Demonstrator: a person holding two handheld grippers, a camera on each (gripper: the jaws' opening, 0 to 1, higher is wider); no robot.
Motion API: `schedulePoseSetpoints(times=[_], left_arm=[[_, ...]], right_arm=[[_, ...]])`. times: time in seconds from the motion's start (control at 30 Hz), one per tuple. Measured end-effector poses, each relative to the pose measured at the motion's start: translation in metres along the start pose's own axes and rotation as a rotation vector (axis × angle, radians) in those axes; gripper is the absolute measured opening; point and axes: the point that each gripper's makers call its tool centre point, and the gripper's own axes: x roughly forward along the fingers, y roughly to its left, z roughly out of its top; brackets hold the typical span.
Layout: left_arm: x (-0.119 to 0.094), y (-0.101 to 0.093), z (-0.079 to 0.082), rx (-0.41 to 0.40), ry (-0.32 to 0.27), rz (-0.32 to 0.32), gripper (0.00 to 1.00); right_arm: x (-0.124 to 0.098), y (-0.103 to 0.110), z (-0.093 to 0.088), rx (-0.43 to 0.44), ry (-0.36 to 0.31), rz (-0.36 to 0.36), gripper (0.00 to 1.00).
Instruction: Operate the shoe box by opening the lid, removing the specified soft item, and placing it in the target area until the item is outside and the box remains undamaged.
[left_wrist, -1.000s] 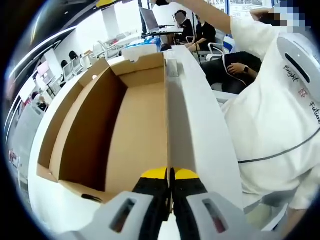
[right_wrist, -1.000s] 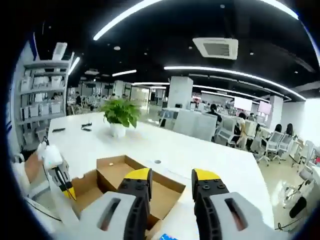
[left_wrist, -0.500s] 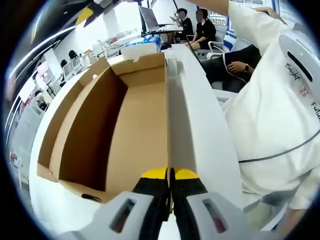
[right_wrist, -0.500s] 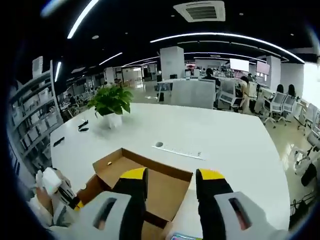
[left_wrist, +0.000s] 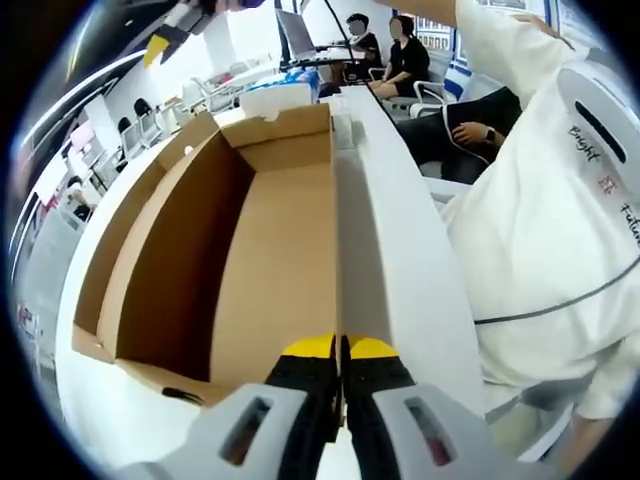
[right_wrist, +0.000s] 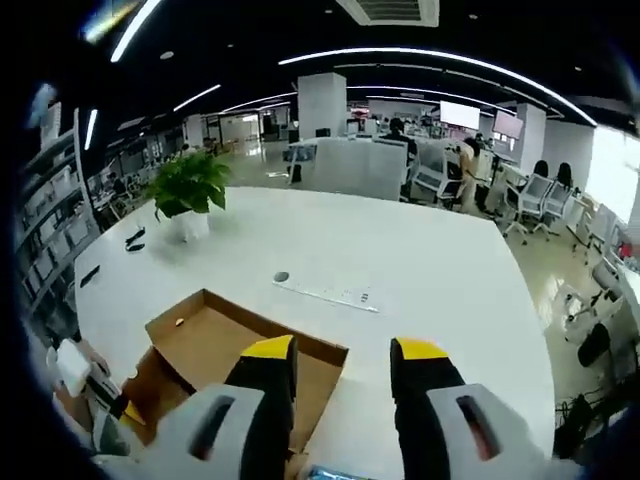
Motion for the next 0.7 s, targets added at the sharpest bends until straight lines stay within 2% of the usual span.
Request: schedulePoseSetpoints(times=[0.03, 0.1, 0.13, 0.17, 0.27, 0.33, 0.4, 0.5, 0.6, 0.7], left_arm=[[0.000, 0.000, 0.000, -0.001, 0.001, -0.004, 0.01], [0.001, -0.001, 0.000, -0.004, 0.009, -0.007, 0.01], [0.001, -0.001, 0.000, -0.009, 0.012, -0.007, 0.01], [0.001, -0.001, 0.000, -0.013, 0.013, -0.007, 0.01], [0.001, -0.001, 0.000, -0.014, 0.012, -0.002, 0.01], [0.001, -0.001, 0.000, -0.011, 0.012, -0.004, 0.01], [0.000, 0.000, 0.001, -0.024, 0.013, -0.016, 0.01], [0.001, -0.001, 0.000, -0.023, 0.016, -0.016, 0.01], [0.001, -0.001, 0.000, -0.023, 0.017, -0.013, 0.01], [0.001, -0.001, 0.000, -0.017, 0.016, -0.005, 0.01]], right_arm=[[0.003, 0.003, -0.003, -0.015, 0.015, 0.016, 0.35], [0.013, 0.006, -0.004, 0.102, 0.018, 0.031, 0.34], [0.017, 0.010, -0.012, 0.097, 0.060, 0.049, 0.36], [0.022, 0.007, -0.018, 0.085, 0.096, 0.034, 0.36], [0.036, -0.003, -0.022, 0.091, 0.132, -0.027, 0.35], [0.042, -0.008, -0.028, 0.035, 0.171, -0.052, 0.35], [0.046, -0.006, -0.028, -0.012, 0.170, -0.047, 0.33], [0.048, -0.003, -0.039, 0.050, 0.200, -0.055, 0.33], [0.059, -0.005, -0.052, 0.052, 0.267, -0.052, 0.32], [0.065, -0.008, -0.054, 0.049, 0.289, -0.073, 0.28]])
